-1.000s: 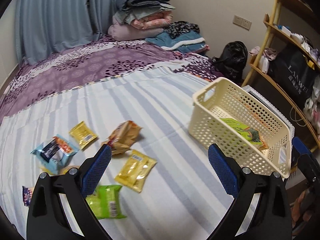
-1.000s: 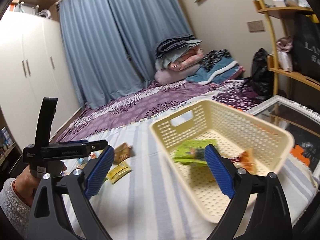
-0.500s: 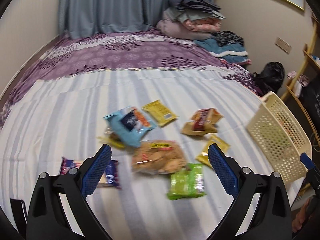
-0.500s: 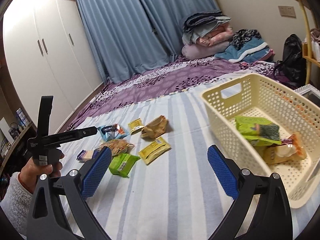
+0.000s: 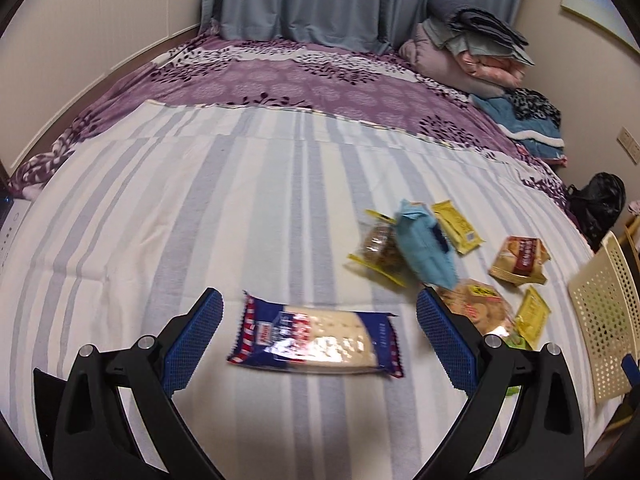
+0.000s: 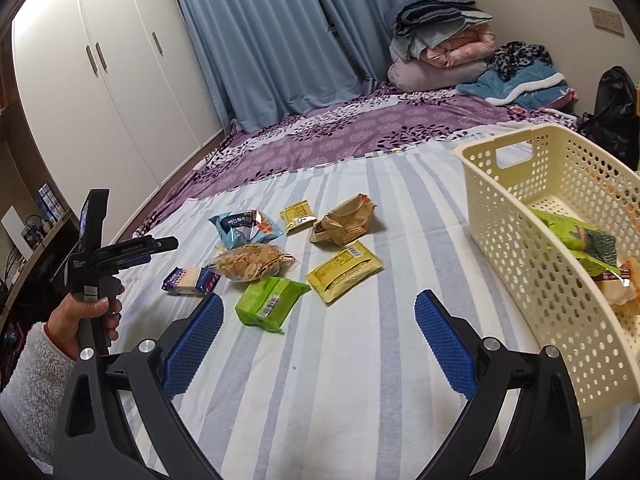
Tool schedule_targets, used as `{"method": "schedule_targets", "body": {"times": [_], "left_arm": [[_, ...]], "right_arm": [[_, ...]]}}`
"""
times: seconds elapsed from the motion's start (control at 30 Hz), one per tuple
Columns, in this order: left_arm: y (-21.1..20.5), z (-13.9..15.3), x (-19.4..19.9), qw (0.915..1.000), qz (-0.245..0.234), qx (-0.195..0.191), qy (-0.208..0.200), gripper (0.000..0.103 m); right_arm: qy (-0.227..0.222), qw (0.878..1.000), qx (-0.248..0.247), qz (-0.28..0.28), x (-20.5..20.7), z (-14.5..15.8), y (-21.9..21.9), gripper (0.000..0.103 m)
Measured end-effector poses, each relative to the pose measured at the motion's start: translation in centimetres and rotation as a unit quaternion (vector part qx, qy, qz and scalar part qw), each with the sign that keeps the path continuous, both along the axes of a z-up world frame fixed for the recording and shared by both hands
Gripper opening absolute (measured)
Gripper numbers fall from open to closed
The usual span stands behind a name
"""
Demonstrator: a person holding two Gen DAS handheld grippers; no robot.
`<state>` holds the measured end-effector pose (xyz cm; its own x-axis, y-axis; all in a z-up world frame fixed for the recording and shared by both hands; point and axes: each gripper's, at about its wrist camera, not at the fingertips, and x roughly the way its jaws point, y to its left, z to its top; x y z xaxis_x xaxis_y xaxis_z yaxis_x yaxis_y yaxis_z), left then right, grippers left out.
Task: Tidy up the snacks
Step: 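Move the left gripper back over the snacks toward the cracker pack, then grasp the blue-and-white soda cracker pack with the left gripper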
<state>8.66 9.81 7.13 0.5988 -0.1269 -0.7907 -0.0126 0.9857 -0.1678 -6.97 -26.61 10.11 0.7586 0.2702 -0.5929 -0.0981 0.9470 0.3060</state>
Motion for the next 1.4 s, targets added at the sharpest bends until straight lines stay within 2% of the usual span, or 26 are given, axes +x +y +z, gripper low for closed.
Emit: {"method": "schedule_targets", "body": {"times": [0.17,0.47,0.63,0.8,1.17,1.4], "left_arm": [[0.7,-1.0,0.2,0.9997,0.015,-0.011,0.013,0.099],[-1.6,-3.8,0.8,0.9973,0.058,-0.003,0.044,0.099],[-2.4,-4.7,2.4,0.9934,0.096,0.036,0.05,0.099],[-3.3,-5.5,2.5,0.989,0.083,0.109,0.055,0.099],[0.2,-5.2,-2.3,0.9934,0.057,0.083,0.054,0.099],[2.6,-4.7,-6.1,0.9947,0.083,0.009,0.06,0.099]], "right_arm": [[0.006,1.0,0.0,0.004,0.3,-0.4,0.4,0.096],[0.012,1.0,0.002,0.015,0.7,-1.0,0.9,0.096],[0.011,1.0,0.006,0.01,0.5,-1.2,0.4,0.096],[0.006,1.0,0.005,0.002,0.3,-1.2,-0.4,0.096],[0.008,1.0,0.014,0.008,0.6,-1.7,-0.5,0.096],[0.01,1.0,0.02,0.012,0.8,-2.0,-0.3,0.096]]}}
